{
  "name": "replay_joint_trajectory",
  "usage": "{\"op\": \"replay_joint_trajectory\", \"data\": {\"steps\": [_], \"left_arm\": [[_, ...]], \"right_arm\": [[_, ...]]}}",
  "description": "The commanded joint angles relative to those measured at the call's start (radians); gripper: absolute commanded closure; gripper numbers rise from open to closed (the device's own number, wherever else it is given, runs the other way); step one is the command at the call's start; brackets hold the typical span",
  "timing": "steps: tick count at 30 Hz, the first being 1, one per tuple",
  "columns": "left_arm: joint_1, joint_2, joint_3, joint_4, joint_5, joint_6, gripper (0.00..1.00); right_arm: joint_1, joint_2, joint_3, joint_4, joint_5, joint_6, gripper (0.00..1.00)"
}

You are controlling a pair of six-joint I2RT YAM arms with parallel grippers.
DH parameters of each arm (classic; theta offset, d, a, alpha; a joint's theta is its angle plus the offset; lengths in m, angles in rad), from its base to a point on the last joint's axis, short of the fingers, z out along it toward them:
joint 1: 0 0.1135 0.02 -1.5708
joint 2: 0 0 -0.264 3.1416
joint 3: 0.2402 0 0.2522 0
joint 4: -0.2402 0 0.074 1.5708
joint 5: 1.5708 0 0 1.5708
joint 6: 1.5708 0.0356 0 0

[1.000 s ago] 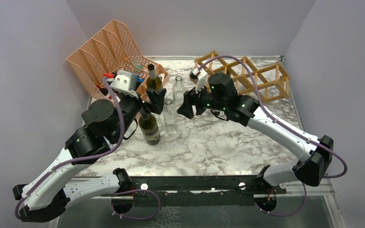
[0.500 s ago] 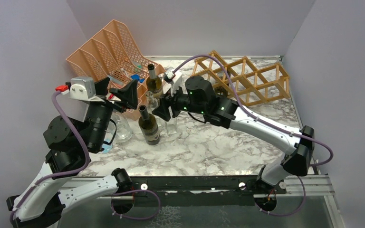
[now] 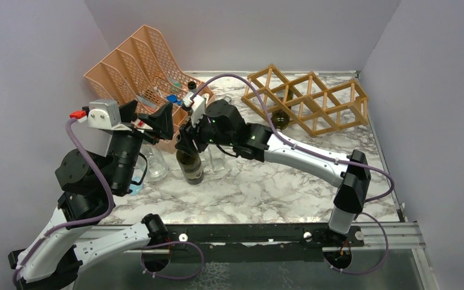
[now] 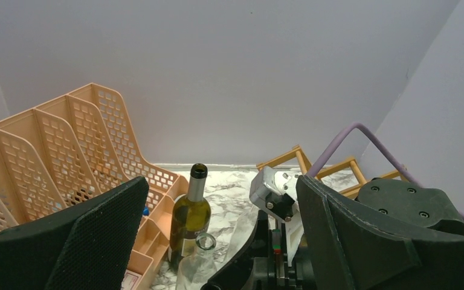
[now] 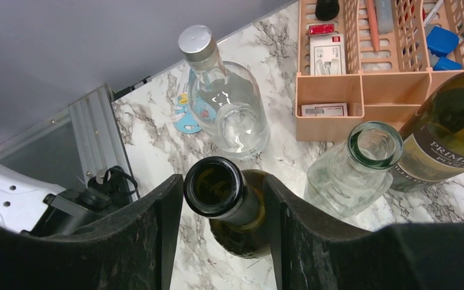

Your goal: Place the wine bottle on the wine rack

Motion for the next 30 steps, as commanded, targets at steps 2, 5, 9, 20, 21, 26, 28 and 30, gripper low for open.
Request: {"op": "replay_joint_trajectory", "data": {"steps": [2,5,9,20,21,26,28,30], "left_arm": [[-0.003,-0.014,-0.012,0.008,-0.027,0.02,0.01],[-0.002,-0.017,-0.016,0.007,-0.029,0.02,0.01],[-0.002,-0.021,-0.021,0.006,-0.023,0.016,0.01],[-0.002,-0.019,-0.056,0.003,0.013,-0.001,0.01],[-0.002,-0.018,-0.062,0.004,0.016,-0.003,0.01],[-0.002,-0.016,-0.107,0.03,0.07,-0.012,0.01],[-0.002,-0.014,-0.132,0.05,0.117,-0.012,0.01],[-0.002,-0.009,-0.164,0.072,0.171,-0.009,0.01]], "right_arm": [[0.012,0.035,0.044,0.051,0.009,-0.035,0.46],[0.013,0.04,0.038,0.068,0.001,-0.057,0.53],[0.021,0.024,0.004,0.091,-0.012,-0.109,0.72],[0.03,-0.231,-0.205,0.103,0.016,-0.131,0.98],[0.03,-0.267,-0.238,0.1,0.02,-0.123,0.98],[0.03,-0.442,-0.357,0.043,0.087,-0.08,0.99],[0.03,-0.504,-0.39,0.002,0.146,-0.063,0.99],[0.031,-0.563,-0.419,-0.043,0.219,-0.047,0.99]]}}
